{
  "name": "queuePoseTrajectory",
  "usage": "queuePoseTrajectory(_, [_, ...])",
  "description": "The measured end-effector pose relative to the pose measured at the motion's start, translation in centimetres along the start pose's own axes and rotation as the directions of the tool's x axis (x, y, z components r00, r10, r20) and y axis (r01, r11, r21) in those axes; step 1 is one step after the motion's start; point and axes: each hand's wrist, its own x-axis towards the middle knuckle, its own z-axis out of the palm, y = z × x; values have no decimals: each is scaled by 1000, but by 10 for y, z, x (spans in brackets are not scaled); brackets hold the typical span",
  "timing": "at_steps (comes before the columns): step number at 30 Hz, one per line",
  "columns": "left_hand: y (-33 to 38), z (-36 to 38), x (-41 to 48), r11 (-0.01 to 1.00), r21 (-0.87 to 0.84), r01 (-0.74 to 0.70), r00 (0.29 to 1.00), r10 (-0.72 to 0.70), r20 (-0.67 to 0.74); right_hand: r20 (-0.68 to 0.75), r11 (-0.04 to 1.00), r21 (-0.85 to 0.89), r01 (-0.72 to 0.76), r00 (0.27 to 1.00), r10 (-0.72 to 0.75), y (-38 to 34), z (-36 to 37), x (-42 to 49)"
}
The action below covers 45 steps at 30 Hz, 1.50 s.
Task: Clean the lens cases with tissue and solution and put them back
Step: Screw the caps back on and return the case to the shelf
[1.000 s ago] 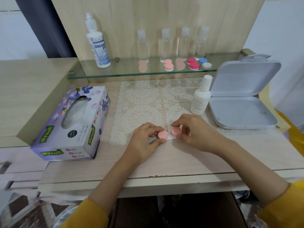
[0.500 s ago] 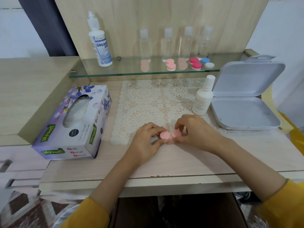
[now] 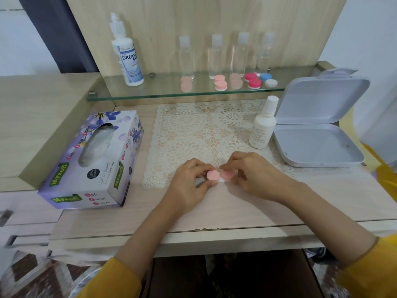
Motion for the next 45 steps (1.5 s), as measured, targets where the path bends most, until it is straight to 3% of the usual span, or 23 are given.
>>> queuePoseTrajectory(8, [0,0,0,1000,1,11,1000,-11,6,-17,999,-32,-5,1000,4,3,1,4])
queuePoseTrajectory(18, [-4,-1,0,992,101,-81,996,77,40,-78,999,43,-17,997,20,5,5,1])
queuePoseTrajectory(27, [3,-9,4,989,141,-52,997,43,64,-201,986,149,-78,974,107,5,10,-7])
queuePoseTrajectory(34, [2,-16,13,984,166,70,991,-49,-127,-290,982,108,-154,940,179,22,11,-22])
queuePoseTrajectory(45, [39,-49,95,963,260,73,960,3,-280,-190,992,-19,-124,975,118,42,18,-33])
